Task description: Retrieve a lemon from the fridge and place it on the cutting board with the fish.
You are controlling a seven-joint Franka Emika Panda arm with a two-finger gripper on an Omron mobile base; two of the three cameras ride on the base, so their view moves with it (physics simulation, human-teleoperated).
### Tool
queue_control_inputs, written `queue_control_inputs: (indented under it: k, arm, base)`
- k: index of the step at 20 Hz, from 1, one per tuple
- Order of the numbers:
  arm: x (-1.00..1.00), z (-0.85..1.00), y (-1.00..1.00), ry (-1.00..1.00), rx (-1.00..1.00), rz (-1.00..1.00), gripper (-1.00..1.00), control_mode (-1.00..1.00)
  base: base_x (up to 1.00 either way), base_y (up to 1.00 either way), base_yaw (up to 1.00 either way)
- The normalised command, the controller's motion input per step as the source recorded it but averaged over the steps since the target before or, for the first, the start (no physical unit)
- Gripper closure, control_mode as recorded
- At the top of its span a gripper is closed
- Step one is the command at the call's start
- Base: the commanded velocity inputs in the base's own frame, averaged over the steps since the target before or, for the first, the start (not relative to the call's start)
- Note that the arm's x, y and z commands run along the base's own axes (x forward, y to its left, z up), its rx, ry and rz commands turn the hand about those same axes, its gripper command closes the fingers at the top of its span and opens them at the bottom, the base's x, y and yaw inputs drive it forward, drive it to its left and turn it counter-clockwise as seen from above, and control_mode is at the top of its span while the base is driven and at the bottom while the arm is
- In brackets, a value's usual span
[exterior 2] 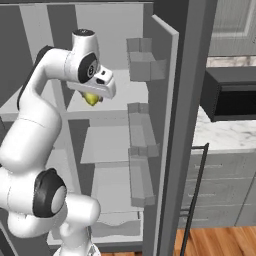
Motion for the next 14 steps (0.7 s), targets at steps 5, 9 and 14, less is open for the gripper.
queue_control_inputs:
  k: [5,9,14]
  arm:
    - [-1.0,-0.1,0.04,0.18,-0.16,0.0,1.0,-1.0]
    - [-1.0,-0.35,0.0,0.16,-0.07,0.0,1.0,-1.0]
    - [-1.0,-0.47,0.0,0.11,0.0,0.0,1.0,-1.0]
  base:
    - [0.0,0.0,0.0]
    - [0.0,0.0,0.0]
    - [0.0,0.0,0.0]
